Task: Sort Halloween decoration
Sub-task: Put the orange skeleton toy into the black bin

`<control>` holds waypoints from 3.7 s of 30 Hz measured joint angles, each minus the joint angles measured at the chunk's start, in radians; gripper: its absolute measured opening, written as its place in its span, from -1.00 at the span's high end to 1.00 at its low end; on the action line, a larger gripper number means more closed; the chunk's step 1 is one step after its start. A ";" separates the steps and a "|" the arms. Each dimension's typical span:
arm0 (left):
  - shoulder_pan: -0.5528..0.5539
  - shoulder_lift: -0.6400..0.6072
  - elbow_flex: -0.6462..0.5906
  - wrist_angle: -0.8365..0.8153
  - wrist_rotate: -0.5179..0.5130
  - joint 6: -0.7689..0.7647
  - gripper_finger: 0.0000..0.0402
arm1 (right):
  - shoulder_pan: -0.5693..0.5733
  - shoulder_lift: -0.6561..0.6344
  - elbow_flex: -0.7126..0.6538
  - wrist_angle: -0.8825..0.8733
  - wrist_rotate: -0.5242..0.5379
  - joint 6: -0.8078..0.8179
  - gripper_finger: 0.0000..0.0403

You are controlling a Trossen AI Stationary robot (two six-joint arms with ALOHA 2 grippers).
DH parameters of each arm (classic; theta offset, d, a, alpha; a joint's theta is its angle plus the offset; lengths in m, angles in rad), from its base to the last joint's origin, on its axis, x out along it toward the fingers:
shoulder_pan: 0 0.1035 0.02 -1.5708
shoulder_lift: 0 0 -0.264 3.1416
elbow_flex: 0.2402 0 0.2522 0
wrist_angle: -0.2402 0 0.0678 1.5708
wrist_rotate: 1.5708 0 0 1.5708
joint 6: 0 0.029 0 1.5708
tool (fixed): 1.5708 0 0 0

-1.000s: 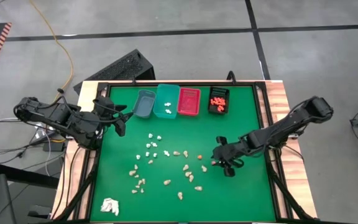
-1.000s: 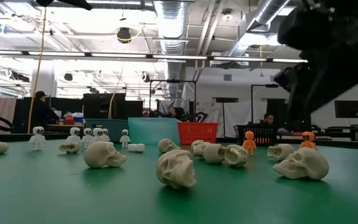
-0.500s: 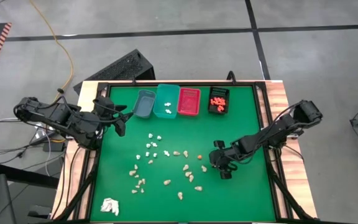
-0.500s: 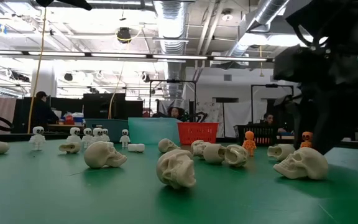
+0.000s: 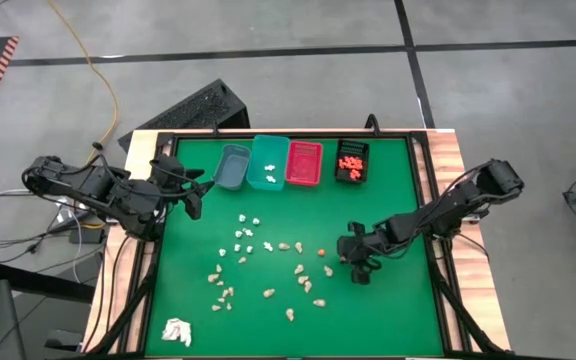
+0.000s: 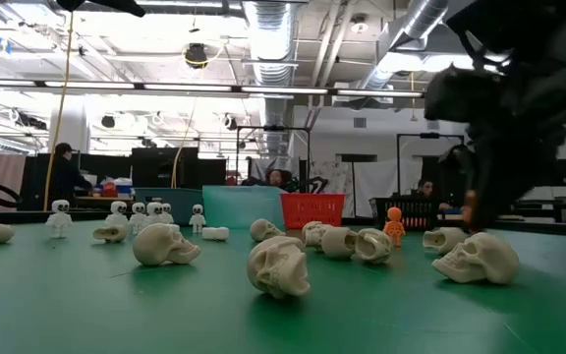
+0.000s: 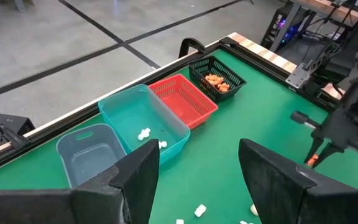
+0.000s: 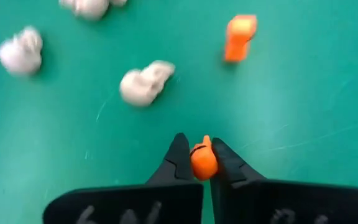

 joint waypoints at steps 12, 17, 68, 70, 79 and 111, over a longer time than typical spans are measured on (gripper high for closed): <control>0.000 0.000 0.000 0.001 -0.003 -0.002 -0.05 | -0.265 -0.253 0.000 0.005 0.242 0.003 0.88; 0.000 0.000 0.000 0.001 -0.013 -0.003 -0.05 | -0.458 -0.289 0.000 0.004 0.290 0.003 0.87; 0.000 0.000 0.000 0.000 -0.037 -0.010 -0.05 | -0.076 -0.154 0.001 0.188 0.057 -0.191 0.06; 0.000 0.000 0.000 0.000 -0.037 -0.010 -0.05 | -0.074 -0.111 0.001 0.230 0.056 -0.191 0.06; 0.000 0.000 0.000 -0.003 -0.030 -0.020 -0.05 | -0.071 0.042 0.000 0.284 0.055 -0.188 0.06; 0.000 0.000 0.000 -0.024 -0.031 -0.022 -0.05 | -0.086 0.180 0.001 0.317 0.054 -0.036 0.85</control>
